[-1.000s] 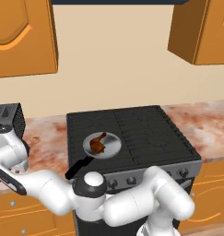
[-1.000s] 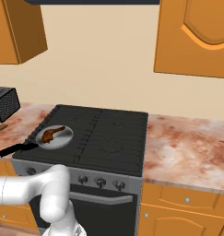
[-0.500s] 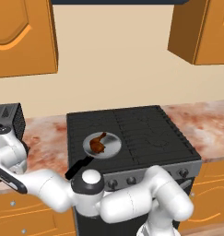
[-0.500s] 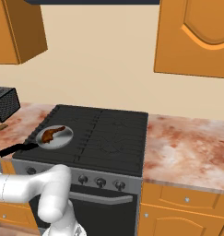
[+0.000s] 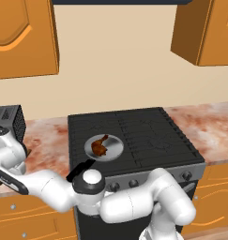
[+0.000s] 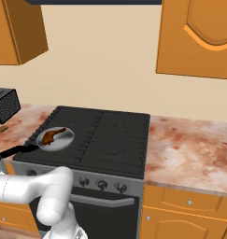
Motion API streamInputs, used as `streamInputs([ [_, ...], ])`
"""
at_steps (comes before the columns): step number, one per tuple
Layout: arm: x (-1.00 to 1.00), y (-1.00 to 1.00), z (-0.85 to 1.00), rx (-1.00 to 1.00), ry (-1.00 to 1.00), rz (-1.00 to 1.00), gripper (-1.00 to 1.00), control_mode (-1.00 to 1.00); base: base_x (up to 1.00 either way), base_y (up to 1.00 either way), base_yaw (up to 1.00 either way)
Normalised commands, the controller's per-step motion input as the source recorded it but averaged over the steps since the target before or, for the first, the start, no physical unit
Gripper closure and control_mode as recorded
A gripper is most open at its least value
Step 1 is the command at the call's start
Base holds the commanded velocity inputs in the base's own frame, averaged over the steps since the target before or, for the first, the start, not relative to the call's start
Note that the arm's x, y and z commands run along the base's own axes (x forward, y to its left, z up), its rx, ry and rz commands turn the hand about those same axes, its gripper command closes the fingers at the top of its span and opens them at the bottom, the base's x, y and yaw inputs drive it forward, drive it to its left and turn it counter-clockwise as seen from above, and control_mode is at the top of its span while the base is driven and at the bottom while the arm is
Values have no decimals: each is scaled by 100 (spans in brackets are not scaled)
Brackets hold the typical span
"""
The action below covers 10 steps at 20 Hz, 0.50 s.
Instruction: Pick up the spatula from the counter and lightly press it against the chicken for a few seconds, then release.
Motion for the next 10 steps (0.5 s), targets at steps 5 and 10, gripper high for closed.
streamInputs([
  [5, -15, -8, 16, 0, -4, 0, 100, -100, 0, 0, 0],
  [10, -37, -35, 26, 0, -9, 0, 100, -100, 0, 0, 0],
])
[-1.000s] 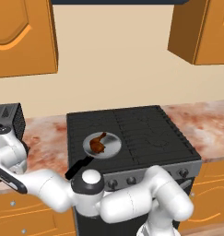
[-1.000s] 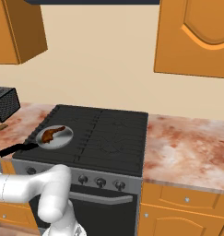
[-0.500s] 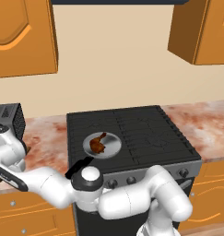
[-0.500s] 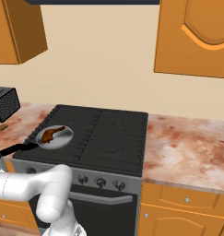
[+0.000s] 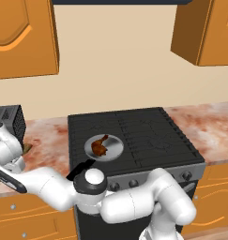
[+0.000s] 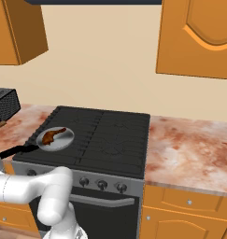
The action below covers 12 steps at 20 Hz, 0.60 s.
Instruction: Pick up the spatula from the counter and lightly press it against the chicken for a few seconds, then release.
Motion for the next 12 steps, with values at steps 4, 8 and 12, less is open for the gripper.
streamInputs([
  [4, -38, -44, 21, 0, -9, 0, 100, -100, 0, 0, 0],
  [8, -31, -50, 14, 0, -4, -1, 100, -100, 0, 0, 0],
  [12, -20, -53, 21, 0, 0, -2, 100, -100, 0, 0, 0],
])
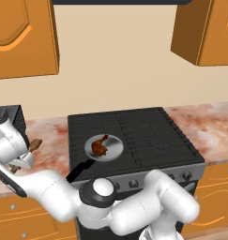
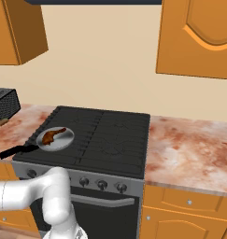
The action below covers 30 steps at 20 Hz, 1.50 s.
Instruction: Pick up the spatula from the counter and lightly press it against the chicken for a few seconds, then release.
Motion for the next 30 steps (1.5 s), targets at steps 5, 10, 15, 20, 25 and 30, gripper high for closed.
streamInputs([
  [5, -9, -54, 28, 0, -1, -2, 100, -100, 0, 0, 0],
  [10, 0, -50, 29, 0, -1, -1, 100, -100, 0, 0, 0],
  [15, 0, -40, 19, 4, 0, -4, 100, -100, 0, 0, 0],
  [20, 0, -27, 11, 10, 0, -10, 100, -100, 0, 0, 0],
  [25, 0, -41, 18, 4, 0, -7, 100, -100, 0, 0, 0],
  [30, 0, -37, 33, 0, 0, -2, 100, -100, 0, 0, 0],
])
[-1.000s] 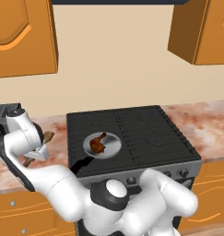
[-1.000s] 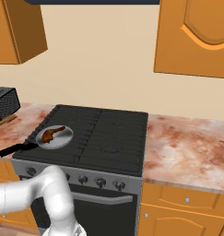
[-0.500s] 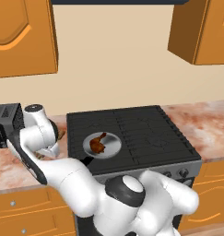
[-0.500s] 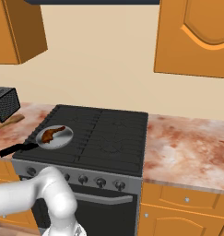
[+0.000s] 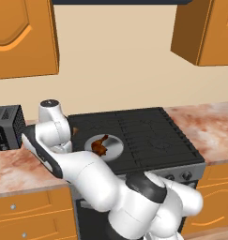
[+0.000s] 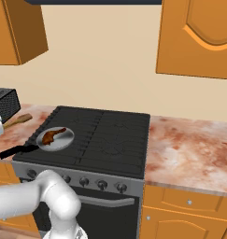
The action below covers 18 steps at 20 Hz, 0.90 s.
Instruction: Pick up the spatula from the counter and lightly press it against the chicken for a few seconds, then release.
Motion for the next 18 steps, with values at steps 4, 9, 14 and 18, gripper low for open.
streamInputs([
  [4, 0, -45, 24, 0, 0, 0, 100, -100, 0, 0, 0],
  [9, -10, -56, 15, 0, 0, 2, 100, -100, 0, 0, 0],
  [14, -28, -48, 7, -2, -3, 8, 100, -100, 0, 0, 0],
  [18, -23, -51, 8, -6, -4, 14, 100, -100, 0, 0, 0],
])
